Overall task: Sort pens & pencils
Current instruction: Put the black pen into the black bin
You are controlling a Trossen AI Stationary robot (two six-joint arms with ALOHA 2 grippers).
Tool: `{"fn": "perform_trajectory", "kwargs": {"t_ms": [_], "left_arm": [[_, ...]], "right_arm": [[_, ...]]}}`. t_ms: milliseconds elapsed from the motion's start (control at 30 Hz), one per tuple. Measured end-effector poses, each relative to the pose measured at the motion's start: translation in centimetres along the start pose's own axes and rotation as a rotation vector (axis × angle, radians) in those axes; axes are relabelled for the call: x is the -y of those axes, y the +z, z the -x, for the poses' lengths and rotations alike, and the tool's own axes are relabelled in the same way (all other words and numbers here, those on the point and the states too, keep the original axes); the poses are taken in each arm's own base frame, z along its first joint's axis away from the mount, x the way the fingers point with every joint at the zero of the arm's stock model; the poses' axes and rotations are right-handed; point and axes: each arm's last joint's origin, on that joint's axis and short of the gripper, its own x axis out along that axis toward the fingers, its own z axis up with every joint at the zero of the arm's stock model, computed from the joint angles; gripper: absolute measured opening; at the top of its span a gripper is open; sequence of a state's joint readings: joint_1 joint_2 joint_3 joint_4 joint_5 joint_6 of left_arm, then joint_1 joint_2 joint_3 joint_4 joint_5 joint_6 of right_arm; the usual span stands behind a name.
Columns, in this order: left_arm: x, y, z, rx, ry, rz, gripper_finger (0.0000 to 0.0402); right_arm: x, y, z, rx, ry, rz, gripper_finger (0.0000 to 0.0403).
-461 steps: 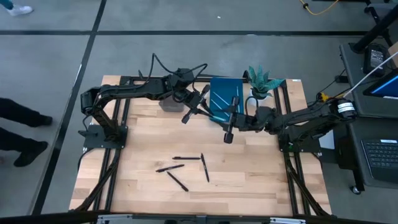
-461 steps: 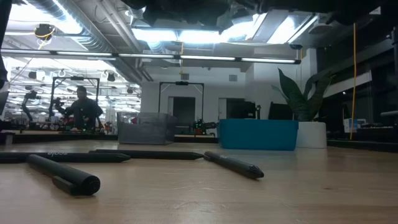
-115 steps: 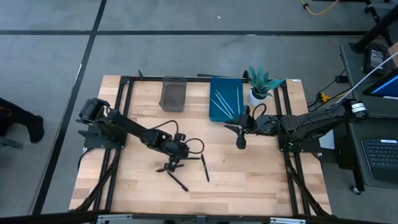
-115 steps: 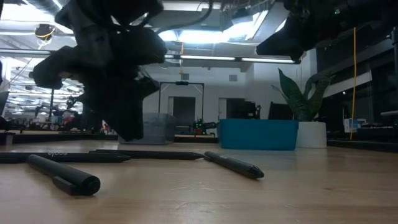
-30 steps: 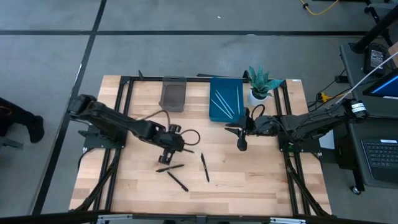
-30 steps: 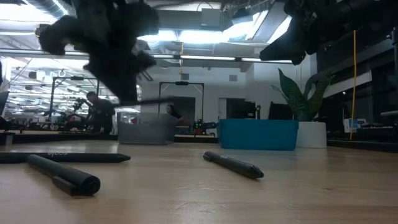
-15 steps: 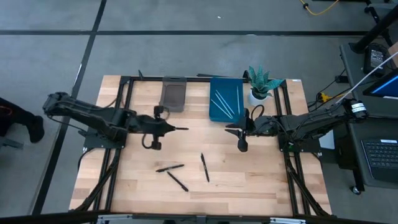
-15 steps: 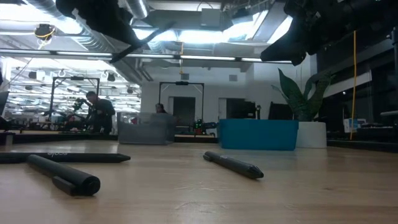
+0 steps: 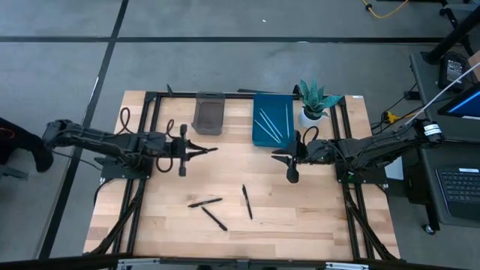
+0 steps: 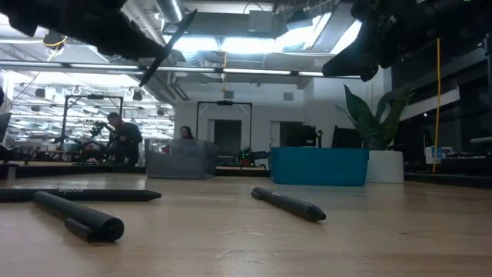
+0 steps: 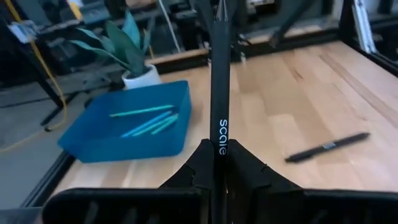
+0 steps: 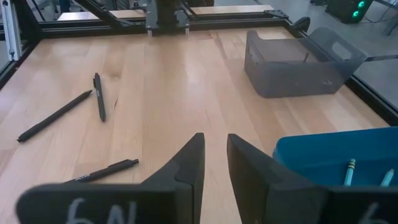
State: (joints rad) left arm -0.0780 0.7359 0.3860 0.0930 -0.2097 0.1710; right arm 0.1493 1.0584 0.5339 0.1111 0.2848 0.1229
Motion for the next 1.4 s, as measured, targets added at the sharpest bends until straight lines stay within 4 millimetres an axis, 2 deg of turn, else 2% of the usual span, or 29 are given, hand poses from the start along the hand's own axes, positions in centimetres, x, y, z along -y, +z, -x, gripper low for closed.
{"fn": "perform_trajectory", "kwargs": {"t_ms": [233, 667, 967, 1200, 1400], "left_arm": [[-1.3, -1.3, 0.0, 0.063, -0.01, 0.035, 0.0014], [-5.2, -1.7, -0.1, 0.077, 0.222, 0.148, 0.0014], [-6.9, -2.3, -1.4, 0.078, 0.326, 0.171, 0.0014], [-8.7, -4.1, -2.3, -0.021, 0.463, 0.252, 0.0014], [-9.8, -4.7, -2.8, -0.009, 0.537, 0.277, 0.0014]], "right_arm": [[0.0, 0.0, 0.0, 0.003, 0.0, 0.0, 0.0071], [0.0, 0.0, 0.0, 0.005, -0.001, 0.023, 0.0071], [0.0, 0.2, 0.0, 0.02, 0.0, 0.021, 0.0071], [0.0, 0.2, 0.0, 0.02, 0.0, 0.021, 0.0071], [0.0, 0.2, 0.0, 0.02, 0.0, 0.021, 0.0071]]}}
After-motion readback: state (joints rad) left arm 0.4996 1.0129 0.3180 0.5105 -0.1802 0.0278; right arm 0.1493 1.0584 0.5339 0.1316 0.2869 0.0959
